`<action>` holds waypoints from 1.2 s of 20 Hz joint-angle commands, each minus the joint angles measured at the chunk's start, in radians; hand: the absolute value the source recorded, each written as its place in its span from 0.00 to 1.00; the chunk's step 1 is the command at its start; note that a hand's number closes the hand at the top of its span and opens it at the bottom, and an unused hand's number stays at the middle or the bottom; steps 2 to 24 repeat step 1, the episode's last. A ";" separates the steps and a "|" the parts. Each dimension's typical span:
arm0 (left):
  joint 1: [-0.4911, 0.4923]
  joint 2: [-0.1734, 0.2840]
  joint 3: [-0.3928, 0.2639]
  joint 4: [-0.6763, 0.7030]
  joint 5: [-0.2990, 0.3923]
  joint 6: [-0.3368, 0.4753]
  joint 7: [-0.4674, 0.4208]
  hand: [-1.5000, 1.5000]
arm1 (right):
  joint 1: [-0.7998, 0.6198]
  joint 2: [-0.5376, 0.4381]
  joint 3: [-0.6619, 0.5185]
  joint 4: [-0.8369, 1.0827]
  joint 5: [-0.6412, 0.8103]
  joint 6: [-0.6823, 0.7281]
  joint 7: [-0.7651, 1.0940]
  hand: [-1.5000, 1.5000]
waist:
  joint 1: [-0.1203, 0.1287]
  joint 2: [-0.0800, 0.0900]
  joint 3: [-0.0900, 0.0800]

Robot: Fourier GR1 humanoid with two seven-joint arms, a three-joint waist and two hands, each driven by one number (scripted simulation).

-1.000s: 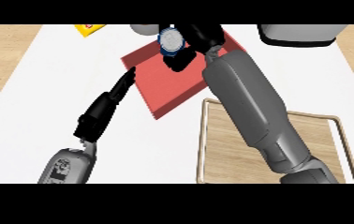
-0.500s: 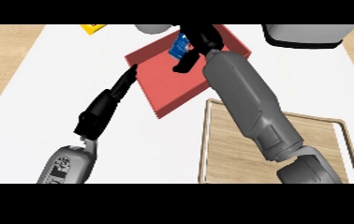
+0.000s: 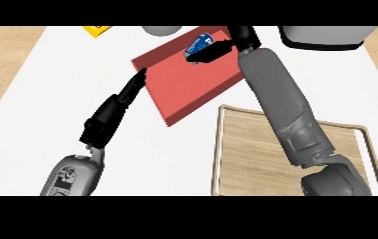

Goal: Pick the can from the tray and place it in the cardboard box

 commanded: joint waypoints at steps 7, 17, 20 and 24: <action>0.022 0.008 0.010 0.039 0.001 -0.013 -0.050 0.50 | -0.015 -0.045 -0.124 0.032 -0.128 0.068 -0.043 0.00 | -0.009 -0.001 -0.001; 0.022 0.008 0.010 0.039 0.001 -0.013 -0.050 0.50 | -0.015 -0.045 -0.124 0.032 -0.128 0.068 -0.043 0.00 | -0.009 -0.001 -0.001; 0.022 0.008 0.010 0.039 0.001 -0.013 -0.050 0.50 | -0.015 -0.045 -0.124 0.032 -0.128 0.068 -0.043 0.00 | -0.009 -0.001 -0.001; 0.022 0.008 0.010 0.039 0.001 -0.013 -0.050 0.50 | -0.015 -0.045 -0.124 0.032 -0.128 0.068 -0.043 0.00 | -0.009 -0.001 -0.001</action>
